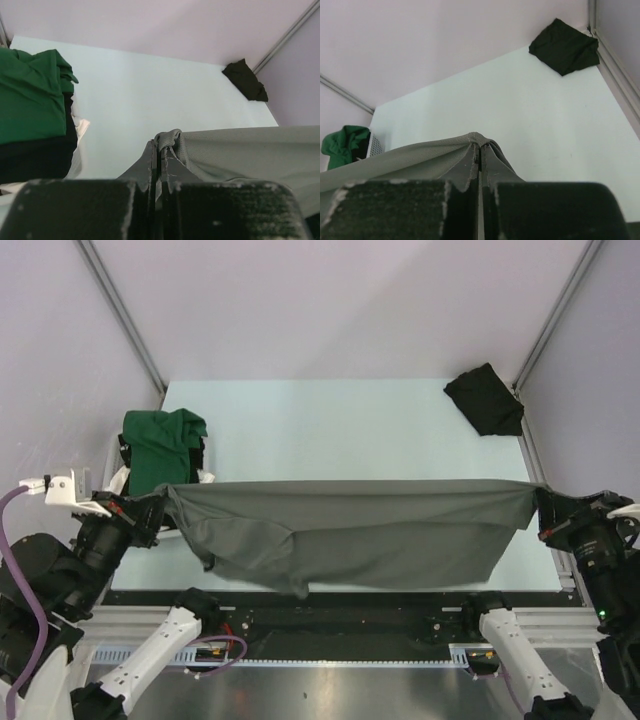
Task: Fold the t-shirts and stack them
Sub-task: Flatten out the tshirt
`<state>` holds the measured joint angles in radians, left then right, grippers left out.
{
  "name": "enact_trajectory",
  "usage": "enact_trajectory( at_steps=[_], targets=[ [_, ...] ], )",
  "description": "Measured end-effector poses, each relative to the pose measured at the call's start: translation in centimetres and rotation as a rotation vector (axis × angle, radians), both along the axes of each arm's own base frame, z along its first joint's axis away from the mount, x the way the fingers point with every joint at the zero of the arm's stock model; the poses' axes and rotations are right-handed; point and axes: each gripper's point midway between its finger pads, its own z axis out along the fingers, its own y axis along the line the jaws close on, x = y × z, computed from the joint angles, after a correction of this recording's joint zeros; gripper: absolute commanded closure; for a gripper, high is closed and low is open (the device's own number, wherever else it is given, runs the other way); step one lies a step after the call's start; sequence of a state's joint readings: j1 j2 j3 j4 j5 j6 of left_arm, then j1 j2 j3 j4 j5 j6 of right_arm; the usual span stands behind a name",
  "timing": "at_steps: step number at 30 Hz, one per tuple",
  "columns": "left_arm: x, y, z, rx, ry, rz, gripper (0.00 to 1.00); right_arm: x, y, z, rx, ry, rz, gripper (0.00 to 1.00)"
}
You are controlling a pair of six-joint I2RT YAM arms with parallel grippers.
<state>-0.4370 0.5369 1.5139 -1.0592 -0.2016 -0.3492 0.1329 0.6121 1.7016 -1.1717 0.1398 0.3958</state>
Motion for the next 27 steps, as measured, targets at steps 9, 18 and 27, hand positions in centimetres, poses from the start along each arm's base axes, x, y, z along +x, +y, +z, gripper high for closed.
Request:
enact_trajectory(
  at_steps=[9, 18, 27],
  targets=[
    [3.1, 0.3, -4.0, 0.066, 0.089, 0.085, 1.0, 4.2, 0.4, -5.1, -0.056, 0.183, 0.0, 1.0],
    [13.5, -2.8, -18.7, 0.3, 0.386, 0.15, 1.0, 19.3, -1.5, -17.4, -0.205, 0.568, -0.039, 1.0],
    [19.8, -3.5, -25.4, 0.48, 0.454, 0.199, 1.0, 29.1, -1.8, -28.3, -0.282, 0.718, -0.001, 1.0]
  ],
)
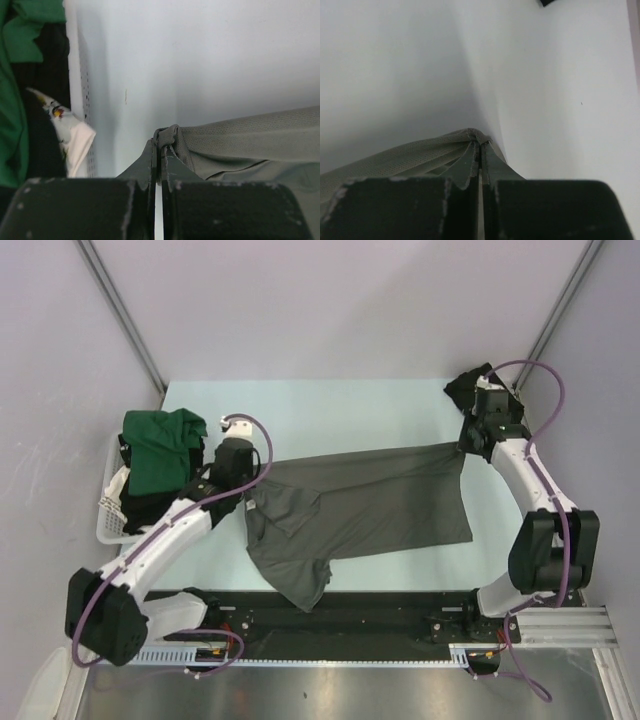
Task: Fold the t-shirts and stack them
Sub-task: Flatten out the tshirt
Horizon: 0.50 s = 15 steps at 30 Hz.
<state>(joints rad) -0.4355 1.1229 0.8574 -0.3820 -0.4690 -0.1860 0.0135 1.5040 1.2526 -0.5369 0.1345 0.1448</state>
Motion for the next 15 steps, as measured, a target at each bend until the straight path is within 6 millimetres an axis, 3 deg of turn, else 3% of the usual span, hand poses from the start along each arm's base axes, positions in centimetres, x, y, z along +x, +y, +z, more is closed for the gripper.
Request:
enact_trajectory(
  at_steps=[4, 10, 12, 13, 14, 15],
  targets=[
    [2.3, -0.4, -1.6, 0.054, 0.026, 0.002, 1.0, 2.7, 0.0, -1.9, -0.012, -0.02, 0.017, 1.0],
    [5.1, -0.9, -2.8, 0.114, 0.036, 0.006, 1.0, 4.9, 0.2, -3.9, -0.011, -0.034, 0.026, 1.0],
    [6.1, -0.8, -2.5, 0.137, 0.018, 0.021, 0.77, 5.6, 0.1, -4.2, -0.011, -0.048, 0.025, 1.0],
    [6.6, -0.7, -2.3, 0.156, 0.009, 0.032, 0.68, 5.8, 0.1, -4.3, -0.011, -0.052, 0.025, 0.86],
    [7.1, -0.5, -2.0, 0.172, 0.003, 0.04, 0.56, 6.2, 0.1, -4.3, -0.012, -0.058, 0.024, 0.84],
    [7.5, -0.3, -1.7, 0.189, -0.007, 0.06, 0.5, 6.5, 0.1, -4.4, -0.012, -0.062, 0.022, 0.81]
  ],
)
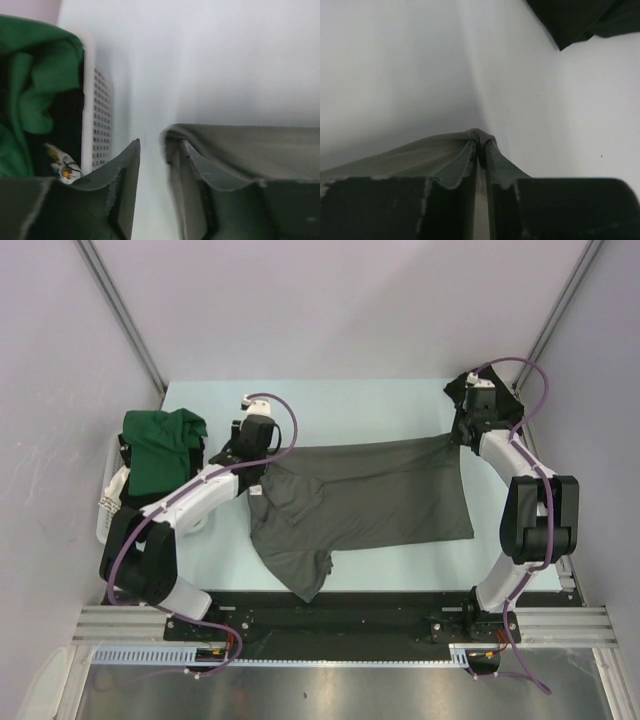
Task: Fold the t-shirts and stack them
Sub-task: Flatten out the tshirt
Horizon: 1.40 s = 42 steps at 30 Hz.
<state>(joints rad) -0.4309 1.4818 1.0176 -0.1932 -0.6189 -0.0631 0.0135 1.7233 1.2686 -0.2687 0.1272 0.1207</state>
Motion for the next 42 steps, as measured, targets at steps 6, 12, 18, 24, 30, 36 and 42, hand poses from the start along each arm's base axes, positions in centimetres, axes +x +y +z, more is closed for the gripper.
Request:
enact_trajectory(
  at_steps=[6, 12, 18, 24, 30, 36, 42],
  targets=[
    [1.3, 1.9, 2.2, 0.089, -0.058, 0.109, 0.31, 1.6, -0.6, 0.5, -0.032, -0.026, -0.016, 0.68],
    [1.0, 2.4, 2.9, 0.107, -0.065, 0.124, 0.35, 1.9, -0.9, 1.2, -0.054, -0.041, -0.021, 0.63],
    [-0.5, 0.7, 5.3, -0.03, -0.091, 0.031, 0.38, 1.4, -0.9, 1.0, -0.055, -0.018, -0.024, 0.64],
    [-3.3, -1.6, 7.4, -0.227, -0.137, -0.074, 0.38, 0.9, -1.2, 0.4, -0.055, 0.009, -0.052, 0.64],
    [-5.4, -3.8, 7.2, -0.358, -0.098, -0.168, 0.39, 0.6, -1.6, -1.9, -0.03, 0.063, -0.103, 0.64],
    [-6.7, -4.9, 8.5, -0.433, -0.11, -0.229, 0.41, -0.1, -2.6, -5.6, 0.031, 0.154, -0.164, 0.66],
    [-7.1, -5.5, 8.2, -0.452, -0.086, -0.252, 0.42, -0.3, -2.1, -7.3, 0.083, 0.191, -0.168, 0.68]
  ],
)
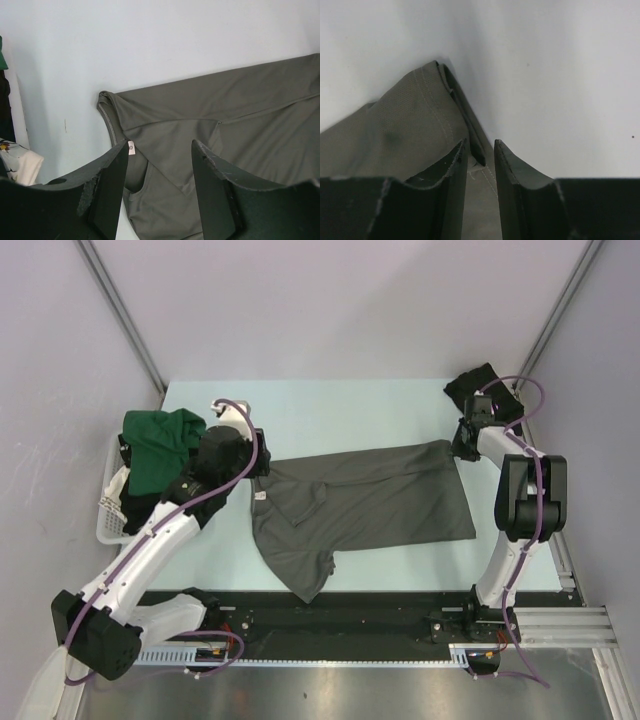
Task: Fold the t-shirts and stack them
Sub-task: Flatten out the tshirt
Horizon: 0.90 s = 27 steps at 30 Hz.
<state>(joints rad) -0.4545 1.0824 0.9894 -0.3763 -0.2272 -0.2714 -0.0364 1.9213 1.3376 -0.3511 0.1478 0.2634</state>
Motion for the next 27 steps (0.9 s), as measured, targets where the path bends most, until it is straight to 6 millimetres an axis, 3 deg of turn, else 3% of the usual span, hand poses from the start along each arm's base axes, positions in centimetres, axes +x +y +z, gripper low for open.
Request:
enact_trajectory(
  at_steps=[10, 18, 19, 20, 23, 27],
  targets=[
    [-0.1, -0.2, -0.4, 0.001, 0.016, -0.012, 0.43, 0.3, 1.0, -0.1, 0.046, -0.008, 0.016, 0.66],
    [0.0, -0.5, -0.8, 0.002, 0.028, -0.021, 0.44, 0.1, 1.3, -1.5, 0.062, 0.019, 0.026, 0.68],
    [0.0, -0.5, -0.8, 0.003, 0.029, -0.021, 0.44, 0.1, 1.3, -1.6, 0.063, 0.021, 0.026, 0.71],
    [0.0, -0.5, -0.9, 0.004, 0.031, -0.022, 0.44, 0.1, 1.4, -1.6, 0.065, 0.022, 0.028, 0.83],
    [0.0, -0.6, -1.2, 0.007, 0.04, -0.024, 0.44, 0.1, 1.5, -1.8, 0.073, 0.025, 0.028, 1.0],
    [0.0, -0.8, -1.3, 0.008, 0.041, -0.028, 0.46, 0.1, 1.6, -1.9, 0.08, 0.026, 0.029, 1.0]
  ],
)
